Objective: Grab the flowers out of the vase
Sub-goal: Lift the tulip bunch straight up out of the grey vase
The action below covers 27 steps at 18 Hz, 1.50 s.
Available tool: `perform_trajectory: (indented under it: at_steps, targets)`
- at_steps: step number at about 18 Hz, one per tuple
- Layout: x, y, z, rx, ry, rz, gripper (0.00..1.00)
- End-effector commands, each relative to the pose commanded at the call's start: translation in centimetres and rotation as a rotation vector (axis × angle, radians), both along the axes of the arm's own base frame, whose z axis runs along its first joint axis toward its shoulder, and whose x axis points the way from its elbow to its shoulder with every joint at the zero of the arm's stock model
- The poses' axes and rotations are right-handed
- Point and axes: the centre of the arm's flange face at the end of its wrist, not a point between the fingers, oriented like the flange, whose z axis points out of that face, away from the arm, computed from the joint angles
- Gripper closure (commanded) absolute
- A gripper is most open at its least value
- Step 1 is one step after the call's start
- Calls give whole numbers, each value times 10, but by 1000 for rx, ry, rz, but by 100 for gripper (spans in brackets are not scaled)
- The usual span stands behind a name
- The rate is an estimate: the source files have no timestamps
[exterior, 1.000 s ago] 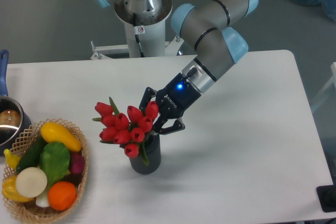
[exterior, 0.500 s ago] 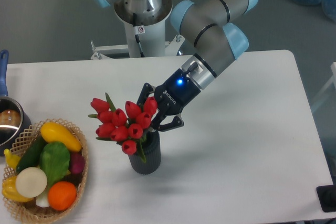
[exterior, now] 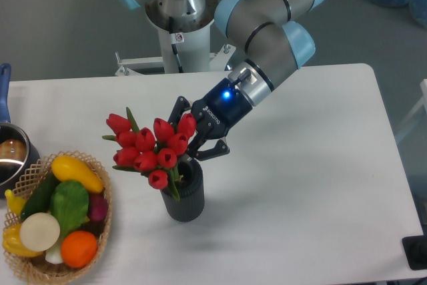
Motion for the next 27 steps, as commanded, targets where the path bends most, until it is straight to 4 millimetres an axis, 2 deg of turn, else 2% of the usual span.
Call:
perform_trajectory:
  at_steps: [6, 13, 24, 27]
  targets:
    - [4, -3, 23, 24, -20, 12, 64]
    - [8, -5, 70, 24, -55, 43, 64]
    - [2, -15, 104, 48, -59, 74, 64]
    - [-1, -25, 115, 51, -62, 99, 64]
